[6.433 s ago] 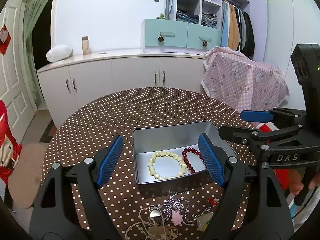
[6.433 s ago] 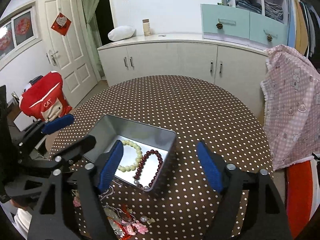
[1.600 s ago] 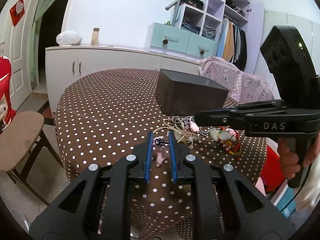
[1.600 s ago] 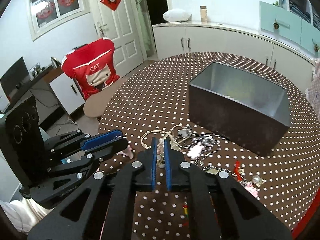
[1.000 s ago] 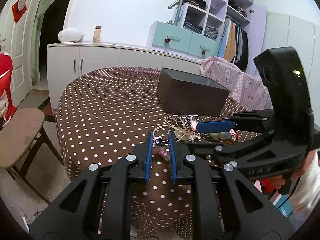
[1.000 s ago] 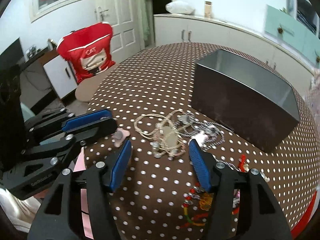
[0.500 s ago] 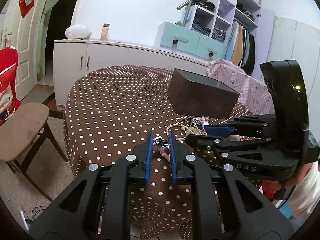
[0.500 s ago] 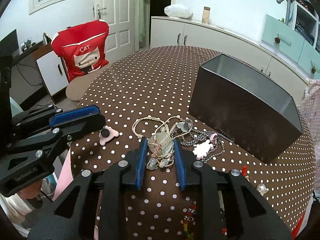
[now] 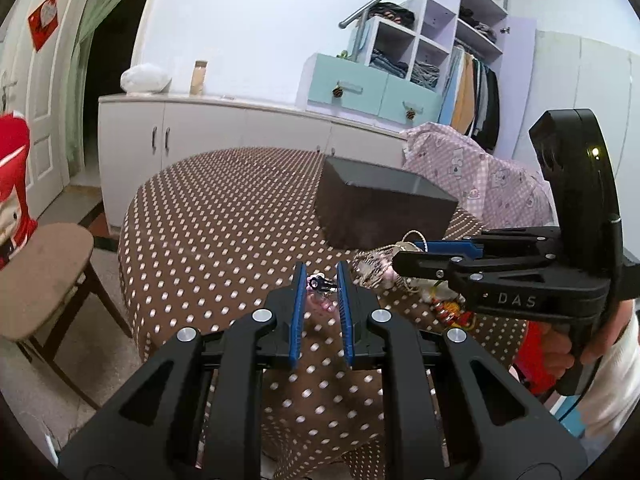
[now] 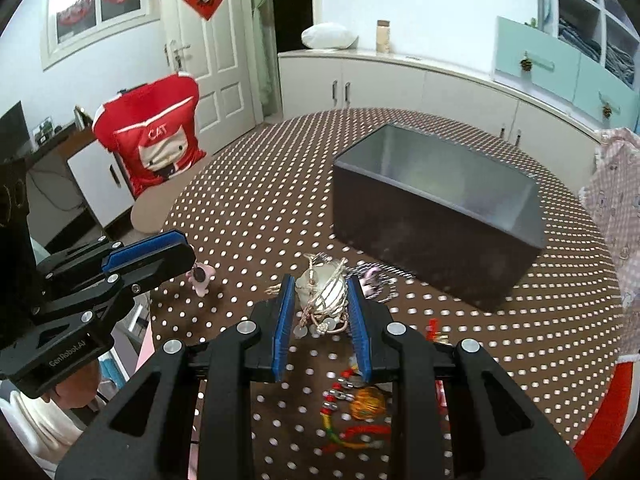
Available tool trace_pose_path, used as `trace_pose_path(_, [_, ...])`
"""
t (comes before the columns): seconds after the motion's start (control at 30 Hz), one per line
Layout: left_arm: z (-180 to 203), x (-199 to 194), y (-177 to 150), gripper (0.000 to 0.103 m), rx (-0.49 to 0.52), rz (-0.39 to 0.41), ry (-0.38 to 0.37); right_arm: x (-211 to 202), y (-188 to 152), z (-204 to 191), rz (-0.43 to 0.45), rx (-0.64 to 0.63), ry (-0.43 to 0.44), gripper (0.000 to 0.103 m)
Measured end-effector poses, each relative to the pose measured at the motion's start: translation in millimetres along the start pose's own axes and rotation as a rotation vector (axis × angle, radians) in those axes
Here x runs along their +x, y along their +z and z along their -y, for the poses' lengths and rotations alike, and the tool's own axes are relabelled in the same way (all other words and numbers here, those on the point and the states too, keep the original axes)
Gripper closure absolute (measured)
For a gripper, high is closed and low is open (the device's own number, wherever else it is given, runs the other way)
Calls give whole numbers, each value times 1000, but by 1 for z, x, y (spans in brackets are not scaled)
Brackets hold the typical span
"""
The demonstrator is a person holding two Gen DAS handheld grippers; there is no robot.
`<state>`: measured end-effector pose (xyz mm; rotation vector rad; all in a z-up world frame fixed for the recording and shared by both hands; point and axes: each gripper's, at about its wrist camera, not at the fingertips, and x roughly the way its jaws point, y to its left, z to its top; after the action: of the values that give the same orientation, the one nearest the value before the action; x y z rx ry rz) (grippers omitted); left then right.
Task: Organize jewelry
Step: 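Carry both items into the gray box and open both grippers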
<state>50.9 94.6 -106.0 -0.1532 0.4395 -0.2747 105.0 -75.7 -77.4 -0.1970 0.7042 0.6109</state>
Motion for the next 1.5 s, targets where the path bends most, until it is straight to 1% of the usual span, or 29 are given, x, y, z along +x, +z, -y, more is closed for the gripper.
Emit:
trace_pose_path(0.2, [15, -5, 15, 87, 41, 36, -27, -26, 5, 13, 63, 26, -41, 79])
trace_pose_path(0.37, [26, -3, 28, 87, 53, 39, -49, -42, 12, 19, 115, 45, -105, 79])
trace_pose_path(0.53, [35, -2, 42, 87, 64, 56, -69, -54, 19, 27, 145, 49, -143, 79])
trace_pose_path(0.67, [39, 5, 56, 87, 56, 52, -81, -57, 24, 33, 157, 62, -158, 79])
trace_pose_path(0.73, [40, 10, 63, 87, 51, 45, -96, -55, 26, 39, 162, 80, -169, 79])
trace_pose_path(0.9, [45, 24, 75, 87, 52, 25, -104, -48, 25, 57, 176, 134, -206, 79])
trace_pose_path(1.1, [46, 48, 85, 87, 22, -8, -137, -38, 34, 69, 170, 153, -204, 79])
trace_pose_path(1.17, [47, 56, 88, 87, 23, -9, -131, -34, 34, 71, 165, 153, -210, 79])
trace_pose_path(1.27, [49, 68, 89, 87, 21, -26, -122, -24, 35, 72, 138, 133, -244, 79])
trace_pose_path(1.4, [51, 85, 91, 87, 36, -60, -93, -11, 38, 72, 95, 127, -228, 79])
trace_pose_path(1.5, [50, 94, 91, 87, 34, -80, -91, -6, 40, 73, 83, 120, -226, 79])
